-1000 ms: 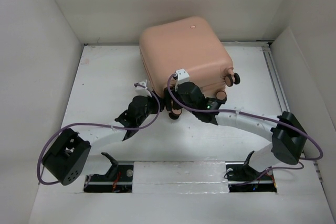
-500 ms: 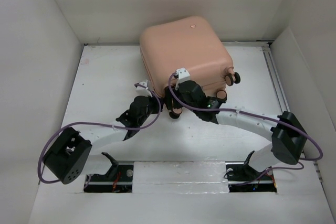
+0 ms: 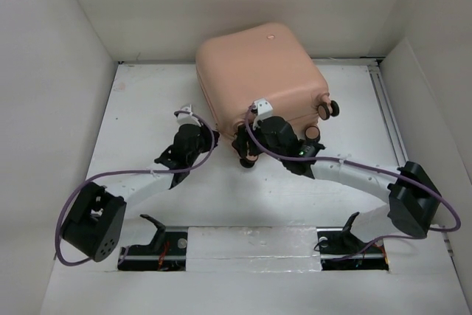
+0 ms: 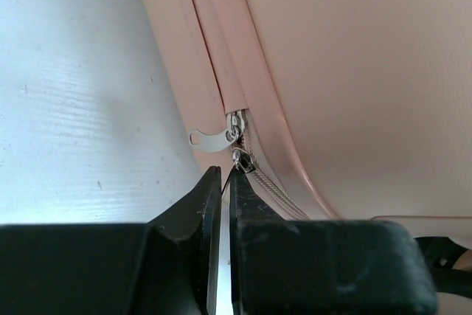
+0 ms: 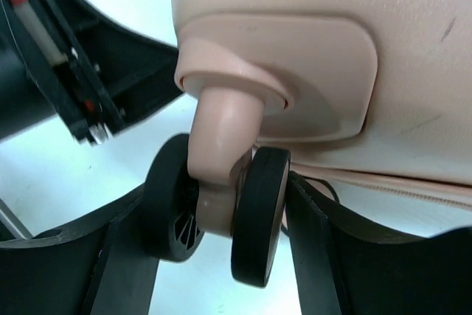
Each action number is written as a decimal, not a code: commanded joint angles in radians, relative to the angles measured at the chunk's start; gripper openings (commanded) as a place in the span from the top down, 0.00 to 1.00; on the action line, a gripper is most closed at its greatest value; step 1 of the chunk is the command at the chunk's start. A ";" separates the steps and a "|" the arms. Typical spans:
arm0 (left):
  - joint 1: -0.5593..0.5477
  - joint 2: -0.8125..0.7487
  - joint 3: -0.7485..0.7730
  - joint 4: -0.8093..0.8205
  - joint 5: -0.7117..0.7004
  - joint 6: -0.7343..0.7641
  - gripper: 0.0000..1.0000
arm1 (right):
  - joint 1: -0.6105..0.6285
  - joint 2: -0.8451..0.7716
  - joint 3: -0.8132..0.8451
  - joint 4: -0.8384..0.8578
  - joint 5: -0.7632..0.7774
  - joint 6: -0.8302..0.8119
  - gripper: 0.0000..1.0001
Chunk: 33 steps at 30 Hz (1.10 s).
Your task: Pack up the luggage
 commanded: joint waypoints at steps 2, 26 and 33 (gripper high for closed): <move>0.159 -0.007 0.059 -0.063 -0.185 -0.001 1.00 | -0.007 -0.079 -0.012 -0.013 0.000 -0.024 1.00; 0.165 -0.512 -0.031 -0.233 -0.020 -0.096 0.00 | 0.240 -0.178 -0.008 -0.102 0.086 0.016 0.00; 0.165 -0.725 -0.105 -0.353 0.110 -0.065 0.00 | 0.292 -0.457 -0.123 -0.204 0.141 0.093 0.00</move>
